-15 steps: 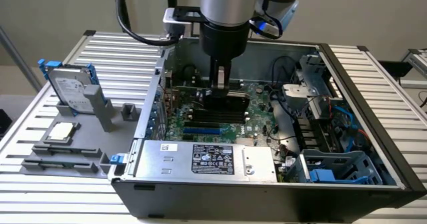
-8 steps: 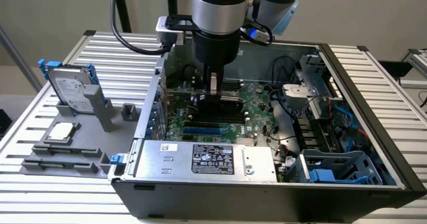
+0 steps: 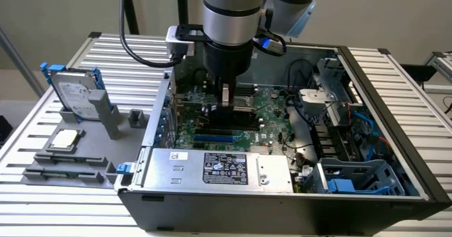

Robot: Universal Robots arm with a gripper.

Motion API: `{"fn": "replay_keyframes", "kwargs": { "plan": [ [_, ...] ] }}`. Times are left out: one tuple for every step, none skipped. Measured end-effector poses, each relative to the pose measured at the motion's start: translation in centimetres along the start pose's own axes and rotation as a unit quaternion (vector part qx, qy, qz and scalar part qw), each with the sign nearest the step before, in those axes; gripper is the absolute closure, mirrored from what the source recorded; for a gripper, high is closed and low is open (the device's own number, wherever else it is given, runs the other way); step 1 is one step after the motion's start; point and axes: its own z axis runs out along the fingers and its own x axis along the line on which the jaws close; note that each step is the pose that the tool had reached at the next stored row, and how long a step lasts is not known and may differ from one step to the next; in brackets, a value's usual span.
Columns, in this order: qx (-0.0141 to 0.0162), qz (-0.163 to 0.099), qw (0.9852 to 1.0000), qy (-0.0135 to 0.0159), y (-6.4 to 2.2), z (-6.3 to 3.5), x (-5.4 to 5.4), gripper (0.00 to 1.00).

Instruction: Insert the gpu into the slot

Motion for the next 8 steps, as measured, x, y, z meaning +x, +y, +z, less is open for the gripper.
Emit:
{"fn": "replay_keyframes", "kwargs": {
  "plan": [
    [0.0000,0.000,1.0000,-0.0001,0.01,0.20,0.0,0.74],
    [0.0000,0.000,1.0000,0.0000,0.01,0.37,0.0,0.74],
    [0.0000,0.000,1.0000,0.0000,0.03,0.55,0.1,0.74],
    [0.0000,0.000,1.0000,0.0000,0.05,0.74,0.1,0.74],
    [0.0000,0.000,1.0000,0.0000,0.07,0.91,0.1,0.74],
    [0.0000,0.000,1.0000,0.0000,0.11,1.08,0.1,0.74],
    [0.0000,0.000,1.0000,0.0000,0.15,1.24,0.1,0.74],
    [0.0000,0.000,1.0000,0.0000,0.18,1.39,0.1,0.74]
  ]
}}
